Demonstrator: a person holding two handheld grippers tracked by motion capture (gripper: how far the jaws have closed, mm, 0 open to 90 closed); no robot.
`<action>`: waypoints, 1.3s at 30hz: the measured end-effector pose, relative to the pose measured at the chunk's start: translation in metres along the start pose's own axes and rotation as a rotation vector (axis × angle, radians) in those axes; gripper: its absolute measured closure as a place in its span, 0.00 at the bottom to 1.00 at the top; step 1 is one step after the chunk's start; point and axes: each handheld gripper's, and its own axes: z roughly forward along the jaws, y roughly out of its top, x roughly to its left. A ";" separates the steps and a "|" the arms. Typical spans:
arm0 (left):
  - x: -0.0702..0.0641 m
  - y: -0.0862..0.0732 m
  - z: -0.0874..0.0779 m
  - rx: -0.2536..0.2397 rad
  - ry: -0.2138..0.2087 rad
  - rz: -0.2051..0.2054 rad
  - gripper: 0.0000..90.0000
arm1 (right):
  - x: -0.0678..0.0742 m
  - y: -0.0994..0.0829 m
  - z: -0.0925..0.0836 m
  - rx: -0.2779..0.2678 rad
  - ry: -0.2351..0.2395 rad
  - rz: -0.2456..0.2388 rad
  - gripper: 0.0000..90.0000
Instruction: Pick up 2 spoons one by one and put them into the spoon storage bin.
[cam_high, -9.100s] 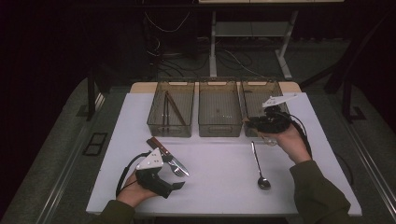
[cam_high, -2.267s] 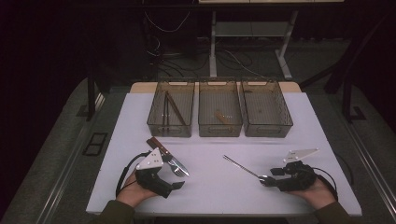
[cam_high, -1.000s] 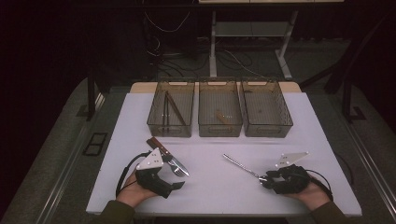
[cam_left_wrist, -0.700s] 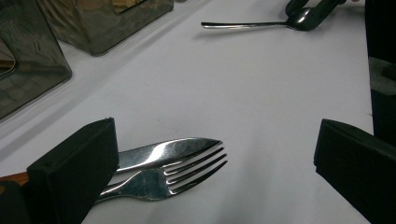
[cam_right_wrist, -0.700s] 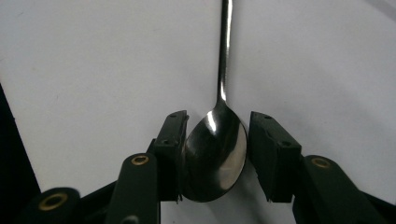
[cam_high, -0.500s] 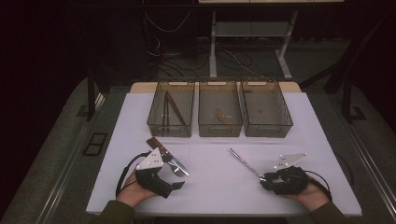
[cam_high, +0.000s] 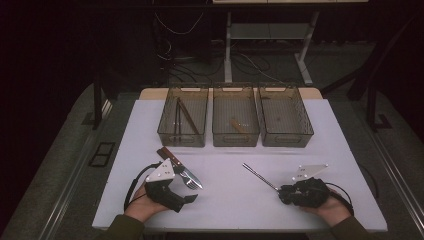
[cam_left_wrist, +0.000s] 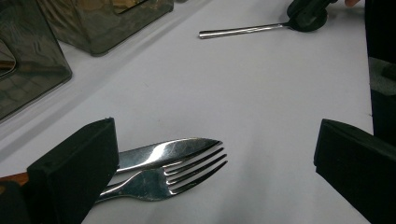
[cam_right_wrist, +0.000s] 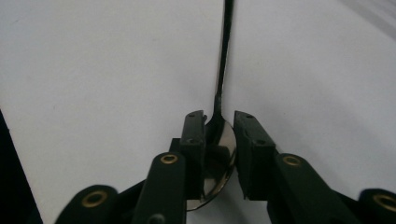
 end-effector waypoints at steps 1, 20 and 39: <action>0.000 0.000 0.000 0.000 0.000 0.000 0.00 | 0.000 0.000 0.000 -0.005 0.004 0.003 0.87; 0.000 0.000 0.000 0.001 0.000 0.001 0.00 | 0.000 0.005 -0.003 -0.047 0.020 0.017 0.97; 0.001 0.000 0.001 0.003 -0.006 0.004 0.00 | -0.016 0.026 -0.010 -0.123 -0.048 0.065 0.97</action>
